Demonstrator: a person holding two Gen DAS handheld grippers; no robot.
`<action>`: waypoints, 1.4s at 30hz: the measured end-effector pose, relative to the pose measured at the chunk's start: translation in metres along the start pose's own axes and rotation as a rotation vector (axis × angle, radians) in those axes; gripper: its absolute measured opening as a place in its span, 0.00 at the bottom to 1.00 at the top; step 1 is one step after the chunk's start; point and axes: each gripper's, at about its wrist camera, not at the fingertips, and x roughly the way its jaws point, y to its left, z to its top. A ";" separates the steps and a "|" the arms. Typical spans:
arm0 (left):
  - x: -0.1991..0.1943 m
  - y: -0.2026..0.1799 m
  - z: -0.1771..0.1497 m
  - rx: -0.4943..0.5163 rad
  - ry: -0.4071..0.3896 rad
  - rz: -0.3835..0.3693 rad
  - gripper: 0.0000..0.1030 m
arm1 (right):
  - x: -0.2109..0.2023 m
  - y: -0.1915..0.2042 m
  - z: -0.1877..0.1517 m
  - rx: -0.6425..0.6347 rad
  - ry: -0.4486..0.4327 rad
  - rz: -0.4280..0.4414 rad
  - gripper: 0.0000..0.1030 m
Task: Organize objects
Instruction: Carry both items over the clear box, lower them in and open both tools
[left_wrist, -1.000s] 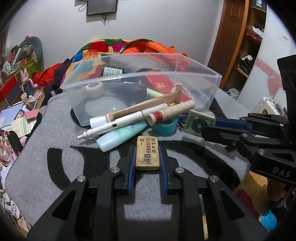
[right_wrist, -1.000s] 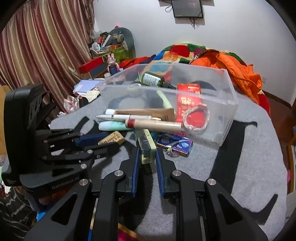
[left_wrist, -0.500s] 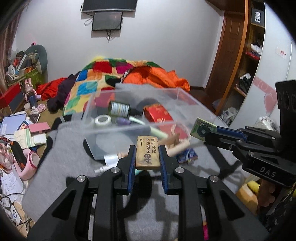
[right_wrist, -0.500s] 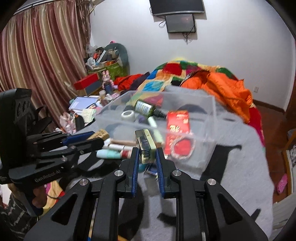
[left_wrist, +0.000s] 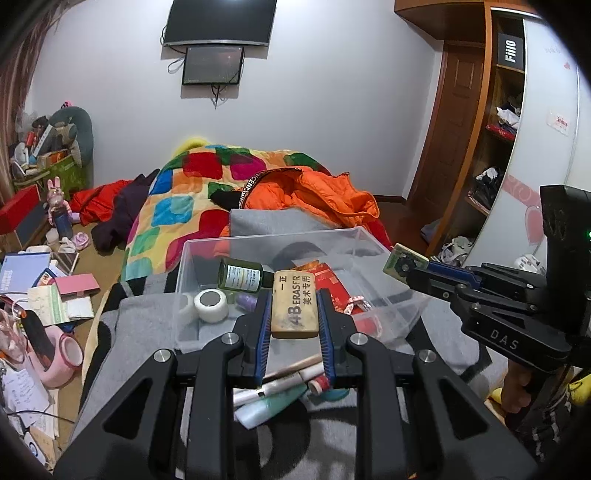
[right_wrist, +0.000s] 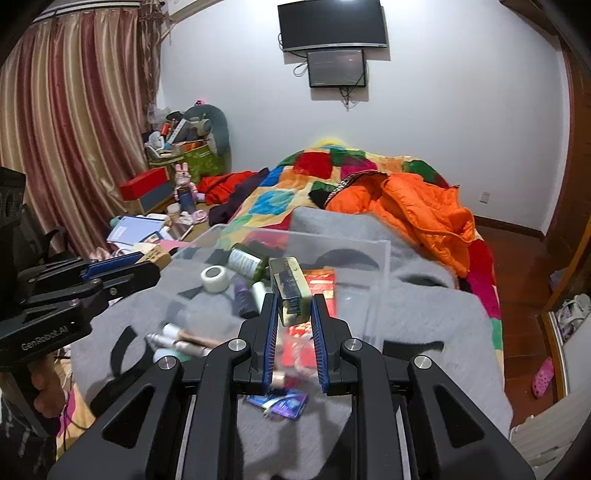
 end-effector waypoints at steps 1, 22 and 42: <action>0.004 0.002 0.002 -0.002 0.005 0.000 0.22 | 0.003 -0.001 0.002 -0.002 0.002 -0.009 0.16; 0.082 0.024 -0.004 -0.036 0.180 -0.001 0.22 | 0.067 -0.002 -0.002 -0.008 0.128 -0.035 0.16; 0.060 0.019 0.001 -0.025 0.131 0.011 0.47 | 0.050 -0.004 0.001 0.018 0.110 -0.040 0.28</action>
